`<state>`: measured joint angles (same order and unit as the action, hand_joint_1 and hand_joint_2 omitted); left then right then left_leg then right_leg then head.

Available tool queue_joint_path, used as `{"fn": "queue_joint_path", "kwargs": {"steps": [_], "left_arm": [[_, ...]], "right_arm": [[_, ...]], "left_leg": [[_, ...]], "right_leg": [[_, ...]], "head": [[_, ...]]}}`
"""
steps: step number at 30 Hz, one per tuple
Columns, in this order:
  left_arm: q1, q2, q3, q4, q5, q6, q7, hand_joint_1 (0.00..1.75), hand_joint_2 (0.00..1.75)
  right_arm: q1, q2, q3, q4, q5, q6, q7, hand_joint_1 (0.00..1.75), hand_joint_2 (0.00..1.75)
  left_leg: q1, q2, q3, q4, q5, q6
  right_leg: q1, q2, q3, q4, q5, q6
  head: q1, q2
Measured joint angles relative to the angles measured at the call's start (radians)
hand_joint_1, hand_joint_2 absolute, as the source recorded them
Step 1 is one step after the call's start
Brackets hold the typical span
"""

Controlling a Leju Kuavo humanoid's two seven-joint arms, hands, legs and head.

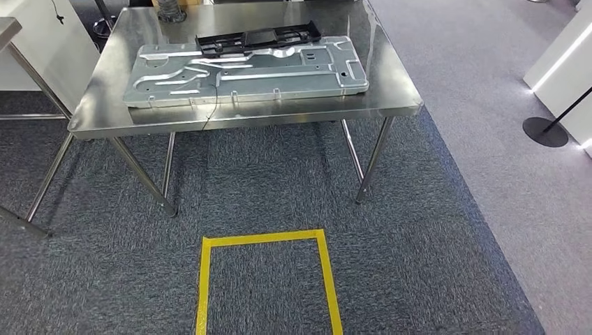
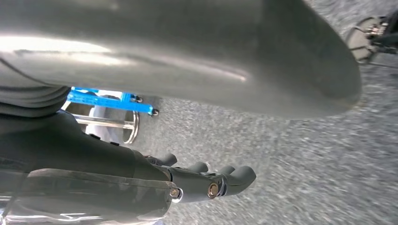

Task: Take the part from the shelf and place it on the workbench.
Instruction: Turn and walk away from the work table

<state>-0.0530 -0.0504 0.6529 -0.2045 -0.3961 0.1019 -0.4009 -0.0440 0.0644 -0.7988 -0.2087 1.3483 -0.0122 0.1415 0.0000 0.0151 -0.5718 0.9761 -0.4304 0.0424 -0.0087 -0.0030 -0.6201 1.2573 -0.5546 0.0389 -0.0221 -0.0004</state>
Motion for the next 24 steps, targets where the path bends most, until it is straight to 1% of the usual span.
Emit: {"fn": "queue_joint_path", "kwargs": {"steps": [1, 2, 3, 4, 5, 6, 7, 8, 9, 10, 11, 12, 13, 14, 15, 16, 17, 18, 19, 20, 21, 22, 23, 24], "left_arm": [[0.0, 0.0, 0.0, 0.0, 0.0, 0.0, 0.0, 0.0, 0.0], [0.0, -0.001, 0.0, 0.0, 0.0, 0.0, 0.0, 0.0, 0.0], [0.0, -0.001, 0.0, 0.0, 0.001, 0.0, 0.0, 0.0, 0.0], [0.0, -0.002, 0.0, 0.0, 0.002, 0.0, -0.001, 0.0, 0.0], [0.0, -0.002, 0.0, 0.0, 0.002, 0.0, -0.001, 0.0, 0.0], [0.0, -0.003, 0.001, 0.0, 0.003, 0.0, -0.002, 0.0, 0.0], [0.0, -0.003, 0.001, 0.0, 0.003, 0.0, -0.002, 0.0, 0.0], [0.001, -0.003, 0.002, 0.0, 0.003, 0.0, -0.003, 0.0, 0.0], [0.002, -0.004, 0.002, 0.0, 0.003, 0.0, -0.003, 0.0, 0.0], [0.003, -0.004, 0.002, 0.0, 0.003, 0.0, -0.003, 0.0, 0.0], [0.003, -0.005, 0.002, 0.0, 0.002, 0.0, -0.003, 0.0, 0.0], [0.003, -0.005, 0.002, 0.0, 0.002, 0.001, -0.002, 0.0, 0.0], [0.003, -0.005, 0.002, 0.0, 0.001, 0.002, 0.0, 0.0, 0.0], [0.002, -0.005, 0.002, 0.0, -0.001, 0.003, 0.004, 0.0, 0.0], [0.002, -0.005, 0.002, 0.0, -0.002, 0.005, 0.009, 0.0, 0.0], [0.001, -0.005, 0.003, 0.0, -0.003, 0.005, 0.015, 0.0, 0.0], [0.0, -0.005, 0.003, 0.0, -0.004, 0.006, 0.02, 0.0, 0.0], [-0.002, -0.005, 0.003, 0.0, -0.004, 0.006, 0.025, 0.0, 0.0], [-0.004, -0.005, 0.005, 0.0, -0.005, 0.008, 0.03, 0.0, 0.0], [-0.005, -0.005, 0.006, 0.0, -0.006, 0.011, 0.036, 0.0, 0.0], [-0.006, -0.005, 0.009, 0.0, -0.007, 0.015, 0.044, 0.0, 0.0], [-0.005, -0.005, 0.012, 0.0, -0.008, 0.019, 0.053, 0.0, 0.0], [-0.003, -0.005, 0.015, 0.0, -0.01, 0.023, 0.062, 0.0, 0.0], [-0.002, -0.004, 0.017, 0.0, -0.012, 0.025, 0.069, 0.0, 0.0]], "right_arm": [[-0.001, -0.001, 0.0, 0.0, 0.0, 0.0, 0.0, 0.0, 0.0], [-0.002, -0.002, 0.0, 0.0, 0.0, 0.0, 0.0, 0.0, 0.0], [-0.003, -0.002, 0.0, 0.0, 0.001, 0.0, -0.001, 0.0, 0.0], [-0.004, -0.003, 0.0, 0.0, 0.001, 0.001, -0.001, 0.0, 0.0], [-0.004, -0.003, 0.0, 0.0, 0.001, 0.003, -0.002, 0.0, 0.0], [-0.004, -0.004, 0.0, 0.0, 0.001, 0.006, -0.002, 0.0, 0.0], [-0.004, -0.004, 0.0, 0.001, 0.002, 0.009, -0.003, 0.0, 0.0], [-0.004, -0.004, 0.0, 0.001, 0.002, 0.011, -0.003, 0.0, 0.0], [-0.004, -0.005, 0.0, 0.002, 0.002, 0.013, -0.003, 0.0, 0.0], [-0.005, -0.005, 0.0, 0.002, 0.002, 0.014, -0.003, 0.0, 0.0], [-0.005, -0.006, 0.0, 0.002, 0.002, 0.015, -0.003, 0.0, 0.0], [-0.005, -0.006, 0.0, 0.003, 0.002, 0.015, -0.003, 0.0, 0.0], [-0.004, -0.006, 0.0, 0.003, 0.002, 0.016, -0.004, 0.0, 0.0], [-0.005, -0.006, 0.0, 0.003, 0.002, 0.016, -0.004, 0.0, 0.0], [-0.005, -0.006, 0.0, 0.003, 0.002, 0.017, -0.006, 0.0, 0.0], [-0.005, -0.006, 0.0, 0.003, 0.001, 0.018, -0.009, 0.0, 0.0], [-0.005, -0.006, 0.0, 0.003, -0.002, 0.021, -0.015, 0.0, 0.0], [-0.005, -0.006, 0.0, 0.003, -0.007, 0.026, -0.021, 0.0, 0.0], [-0.005, -0.005, 0.0, 0.003, -0.013, 0.031, -0.029, 0.0, 0.0], [-0.005, -0.005, -0.001, 0.004, -0.018, 0.035, -0.034, 0.0, 0.0], [-0.006, -0.005, -0.002, 0.004, -0.023, 0.038, -0.038, 0.0, 0.0], [-0.006, -0.004, -0.004, 0.004, -0.027, 0.039, -0.041, 0.0, 0.0], [-0.006, -0.004, -0.005, 0.004, -0.031, 0.04, -0.042, 0.0, 0.0], [-0.006, -0.004, -0.007, 0.005, -0.034, 0.04, -0.042, 0.0, 0.0]], "left_leg": [[0.001, 0.0, -0.018, 0.007, 0.009, -0.003], [0.0, -0.001, -0.033, 0.016, 0.017, -0.006], [-0.001, -0.001, -0.045, 0.023, 0.025, -0.011], [-0.002, -0.001, -0.052, 0.027, 0.033, -0.016], [-0.002, 0.0, -0.057, 0.029, 0.043, -0.022], [-0.002, 0.0, -0.06, 0.028, 0.053, -0.028], [-0.001, -0.001, -0.063, 0.03, 0.054, -0.033], [0.001, -0.003, -0.069, 0.042, 0.035, -0.038], [0.003, -0.005, -0.08, 0.074, -0.005, -0.042], [0.006, -0.006, -0.092, 0.125, -0.062, -0.046], [0.008, -0.006, -0.105, 0.189, -0.118, -0.05], [0.01, -0.006, -0.115, 0.254, -0.155, -0.053], [0.011, -0.006, -0.115, 0.304, -0.163, -0.056], [0.012, -0.006, -0.105, 0.327, -0.145, -0.056], [0.012, -0.006, -0.079, 0.319, -0.11, -0.056], [0.012, -0.007, -0.037, 0.278, -0.079, -0.053], [0.011, -0.007, 0.022, 0.211, -0.07, -0.05], [0.01, -0.007, 0.084, 0.128, -0.079, -0.046], [0.009, -0.007, 0.133, 0.057, -0.104, -0.041], [0.006, -0.007, 0.162, 0.007, -0.125, -0.036], [0.005, -0.007, 0.169, -0.017, -0.134, -0.03], [0.005, -0.005, 0.165, -0.02, -0.131, -0.023], [0.004, -0.004, 0.159, -0.02, -0.123, -0.015], [0.005, -0.002, 0.152, -0.021, -0.115, -0.007]], "right_leg": [[-0.001, 0.0, 0.048, -0.056, 0.026, -0.001], [0.0, 0.0, 0.106, -0.133, 0.034, -0.003], [0.002, 0.0, 0.158, -0.21, 0.025, -0.007], [0.004, 0.001, 0.193, -0.267, 0.011, -0.013], [0.007, 0.001, 0.21, -0.299, -0.001, -0.019], [0.007, 0.001, 0.208, -0.309, 0.0, -0.027], [0.006, -0.002, 0.2, -0.308, 0.009, -0.034], [0.004, -0.004, 0.191, -0.308, 0.02, -0.043], [0.003, -0.007, 0.178, -0.31, 0.033, -0.05], [0.003, -0.009, 0.164, -0.309, 0.046, -0.055], [0.004, -0.01, 0.147, -0.308, 0.059, -0.058], [0.006, -0.01, 0.13, -0.306, 0.071, -0.059], [0.007, -0.01, 0.111, -0.303, 0.083, -0.058], [0.007, -0.01, 0.092, -0.298, 0.093, -0.056], [0.007, -0.01, 0.072, -0.293, 0.103, -0.054], [0.007, -0.01, 0.053, -0.286, 0.113, -0.05], [0.008, -0.01, 0.038, -0.279, 0.122, -0.046], [0.009, -0.009, 0.026, -0.271, 0.128, -0.041], [0.01, -0.01, 0.018, -0.263, 0.135, -0.036], [0.011, -0.01, 0.012, -0.259, 0.143, -0.03], [0.011, -0.011, 0.008, -0.256, 0.15, -0.023], [0.008, -0.011, 0.004, -0.253, 0.155, -0.017], [0.005, -0.009, -0.002, -0.243, 0.147, -0.011], [0.003, -0.008, -0.014, -0.214, 0.123, -0.006]], "head": [[0.0, 0.0], [0.0, 0.0], [0.0, 0.0], [0.0, 0.0], [0.0, 0.0], [0.0, 0.0], [0.0, 0.0], [0.0, 0.0], [0.0, 0.0], [0.0, 0.0], [0.0, 0.0], [0.0, 0.0], [0.0, 0.0], [0.0, 0.0], [0.0, 0.0], [0.0, 0.0], [0.0, 0.0], [0.0, 0.0], [0.0, 0.0], [0.0, 0.0], [0.0, 0.0], [0.0, 0.0], [0.0, 0.0], [0.0, 0.0]]}}
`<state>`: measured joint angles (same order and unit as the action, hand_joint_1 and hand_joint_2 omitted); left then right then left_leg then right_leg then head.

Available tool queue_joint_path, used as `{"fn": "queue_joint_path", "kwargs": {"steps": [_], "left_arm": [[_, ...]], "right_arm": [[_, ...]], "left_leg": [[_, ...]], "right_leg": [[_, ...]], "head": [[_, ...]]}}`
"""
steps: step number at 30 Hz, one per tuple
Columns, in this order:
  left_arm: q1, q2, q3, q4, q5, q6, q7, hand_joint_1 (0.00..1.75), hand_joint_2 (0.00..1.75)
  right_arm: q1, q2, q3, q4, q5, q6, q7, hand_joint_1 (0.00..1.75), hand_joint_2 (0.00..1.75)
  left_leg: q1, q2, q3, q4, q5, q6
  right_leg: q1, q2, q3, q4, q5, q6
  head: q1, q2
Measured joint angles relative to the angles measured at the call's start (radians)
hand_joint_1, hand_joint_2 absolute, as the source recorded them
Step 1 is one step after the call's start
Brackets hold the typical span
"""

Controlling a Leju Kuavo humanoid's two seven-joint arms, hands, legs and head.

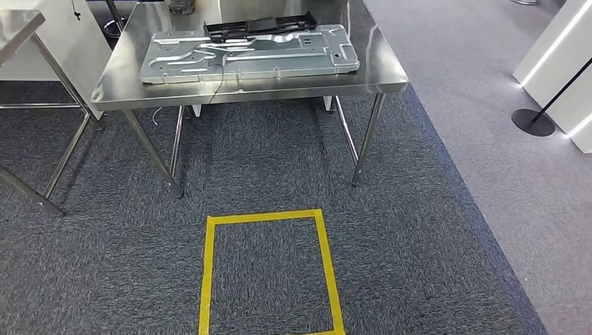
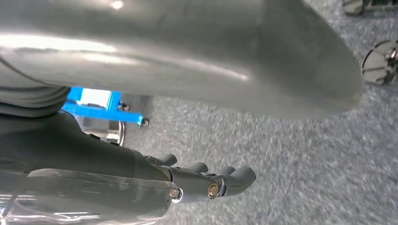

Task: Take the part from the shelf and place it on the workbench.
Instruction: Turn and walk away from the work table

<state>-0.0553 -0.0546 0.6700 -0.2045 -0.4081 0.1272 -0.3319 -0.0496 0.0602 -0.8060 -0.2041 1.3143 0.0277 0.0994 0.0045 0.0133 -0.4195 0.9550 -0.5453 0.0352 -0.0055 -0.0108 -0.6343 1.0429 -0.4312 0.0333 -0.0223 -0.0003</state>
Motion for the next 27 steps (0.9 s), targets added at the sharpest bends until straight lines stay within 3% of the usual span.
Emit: {"fn": "queue_joint_path", "kwargs": {"steps": [1, 3, 4, 5, 6, 9, 11, 13, 14, 17, 18, 21, 25, 27], "left_arm": [[0.001, 0.0, 0.002, 0.0, -0.003, 0.002, 0.006, 0.0, 0.0], [0.002, 0.001, 0.003, 0.0, -0.009, 0.006, 0.017, 0.0, 0.0], [0.003, 0.001, 0.003, 0.0, -0.012, 0.006, 0.021, 0.0, 0.0], [0.004, 0.001, 0.004, 0.0, -0.014, 0.007, 0.024, 0.0, 0.0], [0.005, 0.001, 0.004, 0.0, -0.016, 0.006, 0.026, 0.0, 0.0], [0.003, 0.0, 0.004, 0.0, -0.023, 0.006, 0.029, 0.0, 0.0], [0.001, -0.001, 0.004, 0.0, -0.025, 0.006, 0.03, 0.0, 0.0], [0.0, -0.001, 0.004, 0.0, -0.027, 0.005, 0.032, 0.0, 0.0], [-0.001, -0.001, 0.004, 0.0, -0.029, 0.005, 0.034, 0.0, 0.44], [-0.002, -0.001, 0.005, 0.0, -0.032, 0.006, 0.041, 0.0, 1.75], [-0.002, -0.001, 0.006, 0.0, -0.033, 0.008, 0.043, 0.0, 1.75], [-0.002, -0.001, 0.007, 0.0, -0.038, 0.011, 0.052, 0.0, 1.75], [0.005, 0.0, -0.007, 0.0, -0.032, -0.001, 0.066, 0.0, 1.75], [0.013, 0.002, -0.028, -0.002, -0.016, -0.007, 0.077, 0.0, 0.87]], "right_arm": [[0.001, 0.0, -0.002, 0.001, -0.003, 0.001, 0.0, 0.0, 0.0], [0.003, 0.002, -0.007, 0.002, -0.008, 0.005, 0.001, 0.0, 0.87], [0.005, 0.002, -0.01, 0.003, -0.01, 0.007, 0.002, 0.0, 1.31], [0.005, 0.002, -0.013, 0.003, -0.013, 0.007, 0.002, 0.0, 1.75], [0.006, 0.002, -0.016, 0.003, -0.016, 0.007, 0.003, 0.0, 1.75], [0.005, 0.002, -0.025, 0.003, -0.023, 0.009, 0.005, 0.0, 1.75], [0.004, 0.001, -0.029, 0.003, -0.024, 0.011, 0.009, 0.0, 1.75], [0.005, 0.001, -0.035, 0.003, -0.025, 0.009, 0.021, 0.0, 1.75], [0.005, 0.002, -0.037, 0.003, -0.025, 0.007, 0.029, 0.0, 1.75], [0.006, 0.002, -0.045, 0.003, -0.028, -0.005, 0.05, 0.0, 0.44], [0.006, 0.002, -0.048, 0.003, -0.032, -0.008, 0.05, 0.0, 0.44], [0.005, 0.003, -0.061, 0.003, -0.048, -0.011, 0.035, 0.0, 1.75], [0.01, 0.003, -0.056, 0.001, -0.086, -0.013, 0.016, 0.0, 1.75], [0.017, 0.003, -0.032, -0.003, -0.131, -0.016, 0.01, 0.0, 0.87]], "left_leg": [[0.0, 0.001, -0.008, 0.0, 0.009, 0.006], [-0.004, 0.002, -0.029, 0.003, 0.023, 0.011], [-0.007, 0.001, -0.04, 0.005, 0.029, 0.011], [-0.009, 0.001, -0.048, 0.008, 0.033, 0.011], [-0.01, 0.001, -0.055, 0.012, 0.036, 0.01], [-0.013, 0.001, -0.064, 0.02, 0.04, 0.004], [-0.015, 0.002, -0.07, 0.024, 0.042, -0.004], [-0.016, 0.003, -0.074, 0.023, 0.046, -0.006], [-0.016, 0.003, -0.075, 0.021, 0.047, -0.004], [-0.014, 0.003, -0.078, 0.019, 0.051, -0.007], [-0.013, 0.003, -0.079, 0.018, 0.053, -0.009], [-0.012, 0.003, -0.08, 0.018, 0.055, -0.013], [-0.012, 0.002, -0.08, 0.017, 0.058, -0.017], [-0.012, 0.002, -0.081, 0.017, 0.058, -0.018]], "right_leg": [[-0.002, 0.002, -0.019, 0.05, -0.038, 0.004], [-0.004, 0.004, -0.068, 0.185, -0.119, 0.011], [-0.005, 0.004, -0.081, 0.234, -0.141, 0.012], [-0.005, 0.005, -0.075, 0.247, -0.144, 0.012], [-0.005, 0.005, -0.048, 0.218, -0.128, 0.01], [0.003, 0.005, 0.087, 0.008, -0.063, -0.01], [0.009, 0.004, 0.119, -0.056, -0.056, -0.022], [0.01, 0.003, 0.117, -0.064, -0.05, -0.024], [0.009, 0.003, 0.116, -0.067, -0.047, -0.024], [0.011, 0.004, 0.113, -0.069, -0.043, -0.025], [0.012, 0.004, 0.112, -0.068, -0.042, -0.027], [0.013, 0.003, 0.11, -0.066, -0.041, -0.032], [0.013, 0.003, 0.108, -0.063, -0.041, -0.033], [0.013, 0.003, 0.108, -0.063, -0.041, -0.033]], "head": [[0.0, 0.0], [0.0, 0.0], [0.0, 0.0], [0.0, 0.0], [0.0, 0.0], [0.0, 0.0], [0.0, 0.0], [0.0, 0.0], [0.0, 0.0], [0.0, 0.0], [0.0, 0.0], [0.0, 0.0], [0.0, 0.0], [0.0, 0.0]]}}
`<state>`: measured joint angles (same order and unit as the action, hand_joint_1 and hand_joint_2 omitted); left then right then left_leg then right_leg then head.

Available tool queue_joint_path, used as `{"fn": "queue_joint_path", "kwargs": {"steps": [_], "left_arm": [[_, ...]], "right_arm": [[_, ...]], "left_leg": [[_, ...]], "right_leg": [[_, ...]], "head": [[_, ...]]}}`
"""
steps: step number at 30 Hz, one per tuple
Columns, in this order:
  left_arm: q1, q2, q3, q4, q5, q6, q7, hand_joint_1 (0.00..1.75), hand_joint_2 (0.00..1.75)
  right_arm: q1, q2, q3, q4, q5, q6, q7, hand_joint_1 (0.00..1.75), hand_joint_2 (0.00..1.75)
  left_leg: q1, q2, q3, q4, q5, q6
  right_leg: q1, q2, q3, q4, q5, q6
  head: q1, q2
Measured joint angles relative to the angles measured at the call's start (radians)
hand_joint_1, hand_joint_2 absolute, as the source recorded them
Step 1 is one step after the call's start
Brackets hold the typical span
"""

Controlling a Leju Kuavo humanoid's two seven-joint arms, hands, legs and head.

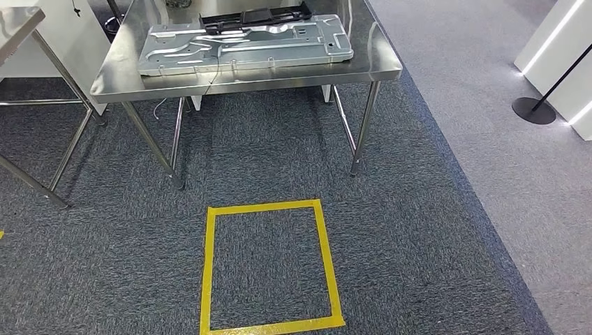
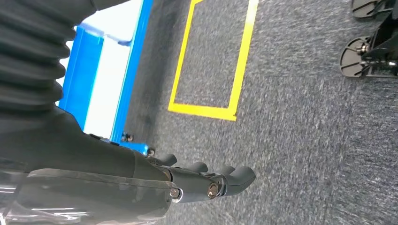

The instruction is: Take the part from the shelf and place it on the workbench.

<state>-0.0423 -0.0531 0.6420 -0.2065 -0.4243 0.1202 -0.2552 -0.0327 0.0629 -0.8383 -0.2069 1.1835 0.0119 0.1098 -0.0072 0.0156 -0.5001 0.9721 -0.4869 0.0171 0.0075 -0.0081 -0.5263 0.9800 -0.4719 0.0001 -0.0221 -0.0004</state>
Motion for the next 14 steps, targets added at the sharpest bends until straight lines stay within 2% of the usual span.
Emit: {"fn": "queue_joint_path", "kwargs": {"steps": [2, 14], "left_arm": [[0.009, 0.001, -0.024, -0.004, 0.019, -0.004, 0.011, 0.0, 0.0], [0.057, 0.013, -0.182, -0.045, 0.133, -0.037, 0.078, 0.0, 0.0]], "right_arm": [[0.008, 0.0, 0.028, -0.005, -0.054, -0.003, -0.006, 0.0, 0.0], [0.051, -0.01, 0.233, -0.048, -0.369, -0.008, -0.033, 0.0, 0.0]], "left_leg": [[0.0, 0.0, 0.0, 0.0, 0.0, 0.0], [0.0, 0.0, -0.002, 0.002, 0.0, 0.0]], "right_leg": [[0.0, 0.0, 0.0, 0.0, 0.0, 0.0], [-0.003, 0.0, 0.0, 0.0, 0.0, 0.001]], "head": [[0.0, 0.0], [0.0, 0.0]]}}
